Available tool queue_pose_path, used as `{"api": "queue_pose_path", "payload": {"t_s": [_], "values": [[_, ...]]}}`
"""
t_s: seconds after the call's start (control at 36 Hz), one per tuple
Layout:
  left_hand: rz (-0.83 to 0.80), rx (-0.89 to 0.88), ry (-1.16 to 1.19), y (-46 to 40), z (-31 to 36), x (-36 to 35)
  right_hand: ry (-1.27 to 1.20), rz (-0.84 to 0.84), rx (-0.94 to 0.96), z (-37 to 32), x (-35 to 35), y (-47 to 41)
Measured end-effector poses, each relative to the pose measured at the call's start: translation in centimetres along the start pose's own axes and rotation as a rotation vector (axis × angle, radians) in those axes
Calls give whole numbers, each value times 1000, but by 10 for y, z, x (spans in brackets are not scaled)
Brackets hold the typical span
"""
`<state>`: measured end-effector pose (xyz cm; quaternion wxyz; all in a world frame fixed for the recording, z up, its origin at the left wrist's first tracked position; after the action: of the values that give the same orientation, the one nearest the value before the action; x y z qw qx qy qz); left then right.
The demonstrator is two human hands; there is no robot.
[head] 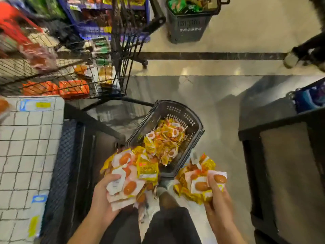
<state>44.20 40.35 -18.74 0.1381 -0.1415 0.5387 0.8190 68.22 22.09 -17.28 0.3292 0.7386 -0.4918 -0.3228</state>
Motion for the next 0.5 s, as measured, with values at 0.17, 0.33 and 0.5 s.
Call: {"api": "queue_pose_path", "payload": {"t_s": [0.17, 0.33, 0.5], "values": [[57, -2, -30, -111, -14, 3, -2, -3, 3, 29, -15, -107], [-24, 9, -70, -237, -24, 11, 28, -17, 0, 76, -31, -225], [-109, 14, -125, -355, -24, 16, 31, 53, 25, 114, -59, -321]]}}
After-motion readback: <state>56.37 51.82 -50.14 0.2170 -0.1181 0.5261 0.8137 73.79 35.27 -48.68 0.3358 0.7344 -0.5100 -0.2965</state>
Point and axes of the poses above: each hand's wrist, its own y-axis away from the middle knuckle, its own x-axis out of the back of the hand, z = x × y, the point moved 3 cm from there along -y, towards the middle knuckle, and after that the axes turned 7 degrees about -z, right-handed, at the moved point
